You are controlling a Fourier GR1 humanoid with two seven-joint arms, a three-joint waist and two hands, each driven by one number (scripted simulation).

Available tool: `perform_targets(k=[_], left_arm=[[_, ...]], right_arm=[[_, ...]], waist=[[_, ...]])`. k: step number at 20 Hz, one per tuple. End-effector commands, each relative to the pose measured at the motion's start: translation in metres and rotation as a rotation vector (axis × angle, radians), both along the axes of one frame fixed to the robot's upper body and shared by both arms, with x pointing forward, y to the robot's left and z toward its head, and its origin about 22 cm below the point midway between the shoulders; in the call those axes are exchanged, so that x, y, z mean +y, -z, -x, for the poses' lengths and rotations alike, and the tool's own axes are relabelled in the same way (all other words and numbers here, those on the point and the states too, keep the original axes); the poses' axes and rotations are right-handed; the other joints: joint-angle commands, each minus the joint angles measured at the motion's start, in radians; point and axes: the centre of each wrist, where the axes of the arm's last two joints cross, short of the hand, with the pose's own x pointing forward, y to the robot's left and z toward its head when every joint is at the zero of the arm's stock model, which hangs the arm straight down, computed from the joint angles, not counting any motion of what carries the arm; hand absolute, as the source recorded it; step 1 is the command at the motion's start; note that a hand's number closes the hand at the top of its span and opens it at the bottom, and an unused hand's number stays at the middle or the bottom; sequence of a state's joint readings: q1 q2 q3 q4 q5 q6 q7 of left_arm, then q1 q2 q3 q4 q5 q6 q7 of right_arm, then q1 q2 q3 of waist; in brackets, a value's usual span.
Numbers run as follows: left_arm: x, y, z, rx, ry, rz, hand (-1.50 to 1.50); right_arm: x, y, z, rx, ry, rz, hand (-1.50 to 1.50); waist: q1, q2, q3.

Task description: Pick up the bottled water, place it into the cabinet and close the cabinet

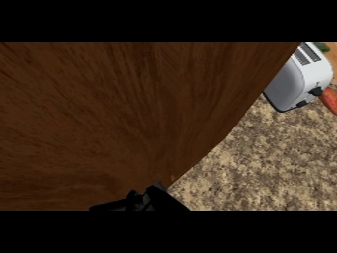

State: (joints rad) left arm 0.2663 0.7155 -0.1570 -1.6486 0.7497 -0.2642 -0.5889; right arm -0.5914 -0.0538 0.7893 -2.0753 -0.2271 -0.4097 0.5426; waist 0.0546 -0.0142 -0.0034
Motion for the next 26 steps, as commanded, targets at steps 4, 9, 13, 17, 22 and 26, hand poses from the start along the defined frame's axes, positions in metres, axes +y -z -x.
perform_targets(k=[4,9,13,17,22,26], left_arm=[[-0.003,-0.04,0.008,-0.006,0.011,0.002,-1.5],[0.0,-0.051,0.019,-0.008,0.005,-0.008,-1.5],[0.004,-0.053,0.018,-0.013,-0.018,-0.012,-1.5],[0.005,-0.051,0.031,-0.001,-0.045,0.009,-1.5],[0.013,-0.057,0.032,-0.01,-0.041,0.0,-1.5],[0.011,-0.059,0.025,-0.004,-0.059,-0.009,-1.5]], right_arm=[[0.048,-0.02,-0.027,0.102,0.094,-0.066,1.5],[0.066,-0.028,-0.068,0.124,0.036,-0.055,1.5],[0.073,-0.026,-0.068,0.16,-0.226,0.09,1.5],[0.061,-0.019,-0.109,0.235,-0.297,0.074,1.5],[0.043,0.022,-0.141,0.21,-0.192,0.061,1.5],[0.03,0.015,-0.157,0.171,-0.121,0.029,1.5]], waist=[[0.006,0.013,0.003],[0.003,0.018,0.003],[0.005,0.021,0.003],[-0.018,0.018,0.003],[-0.035,0.017,0.003],[-0.044,0.016,0.003]])
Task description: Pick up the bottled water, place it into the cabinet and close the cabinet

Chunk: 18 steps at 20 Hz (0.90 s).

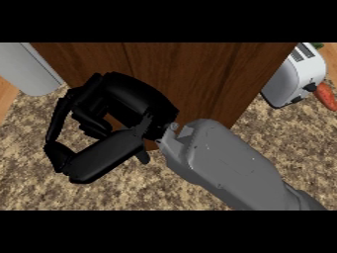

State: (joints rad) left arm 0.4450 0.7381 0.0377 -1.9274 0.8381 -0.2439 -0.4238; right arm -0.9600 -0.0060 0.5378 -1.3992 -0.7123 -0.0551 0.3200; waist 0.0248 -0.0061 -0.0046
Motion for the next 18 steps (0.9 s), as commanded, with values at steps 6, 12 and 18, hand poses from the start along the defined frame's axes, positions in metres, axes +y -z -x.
perform_targets(k=[6,12,18], left_arm=[[0.007,-0.008,0.009,-0.005,-0.018,-0.005,-1.5],[0.001,-0.015,-0.006,-0.012,-0.008,-0.014,-1.5],[-0.01,-0.002,0.002,0.001,0.013,0.013,-1.5]], right_arm=[[-0.051,0.016,-0.058,-0.07,0.314,0.04,1.5],[-0.067,0.014,-0.077,-0.101,0.422,0.055,1.5],[-0.074,-0.002,-0.087,-0.134,0.503,0.009,-1.5]], waist=[[0.0,0.006,0.005],[-0.029,0.016,0.005],[-0.017,0.01,0.004]])
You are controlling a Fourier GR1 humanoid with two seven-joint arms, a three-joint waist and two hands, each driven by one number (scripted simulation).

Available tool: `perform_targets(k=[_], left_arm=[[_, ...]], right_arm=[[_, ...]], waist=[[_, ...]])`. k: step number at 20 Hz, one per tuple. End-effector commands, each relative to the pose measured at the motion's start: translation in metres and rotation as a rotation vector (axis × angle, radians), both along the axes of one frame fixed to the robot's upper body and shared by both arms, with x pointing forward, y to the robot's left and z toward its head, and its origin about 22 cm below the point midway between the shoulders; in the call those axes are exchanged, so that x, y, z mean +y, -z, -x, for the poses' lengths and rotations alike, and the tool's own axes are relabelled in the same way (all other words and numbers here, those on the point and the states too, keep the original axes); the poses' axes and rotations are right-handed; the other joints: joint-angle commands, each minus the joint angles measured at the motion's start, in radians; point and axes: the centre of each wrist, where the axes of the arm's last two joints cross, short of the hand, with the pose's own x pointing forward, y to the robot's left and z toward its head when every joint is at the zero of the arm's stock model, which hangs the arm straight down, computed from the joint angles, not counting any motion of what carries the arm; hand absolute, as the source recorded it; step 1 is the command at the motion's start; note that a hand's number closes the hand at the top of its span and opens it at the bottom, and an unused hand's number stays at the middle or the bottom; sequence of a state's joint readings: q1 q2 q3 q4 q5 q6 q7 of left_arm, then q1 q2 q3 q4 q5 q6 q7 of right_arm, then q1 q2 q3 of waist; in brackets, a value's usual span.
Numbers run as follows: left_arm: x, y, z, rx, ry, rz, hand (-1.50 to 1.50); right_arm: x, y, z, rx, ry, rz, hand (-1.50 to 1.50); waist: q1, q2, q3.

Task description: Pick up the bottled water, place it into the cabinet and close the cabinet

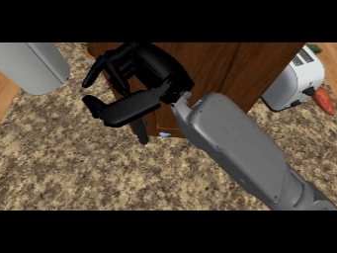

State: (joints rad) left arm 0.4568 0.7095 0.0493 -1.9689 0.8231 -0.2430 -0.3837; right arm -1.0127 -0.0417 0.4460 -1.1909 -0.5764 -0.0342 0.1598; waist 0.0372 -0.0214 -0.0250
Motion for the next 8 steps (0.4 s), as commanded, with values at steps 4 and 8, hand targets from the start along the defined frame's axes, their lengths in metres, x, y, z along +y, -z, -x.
perform_targets(k=[4,8], left_arm=[[-0.004,-0.003,-0.007,-0.017,0.019,-0.005,-1.5],[-0.004,-0.003,-0.008,-0.006,0.024,0.004,-1.5]], right_arm=[[-0.058,0.0,-0.044,-0.05,0.312,0.0,-1.5],[-0.068,-0.004,-0.048,-0.044,0.309,0.025,-1.5]], waist=[[-0.026,0.032,0.024],[-0.028,0.029,0.024]])
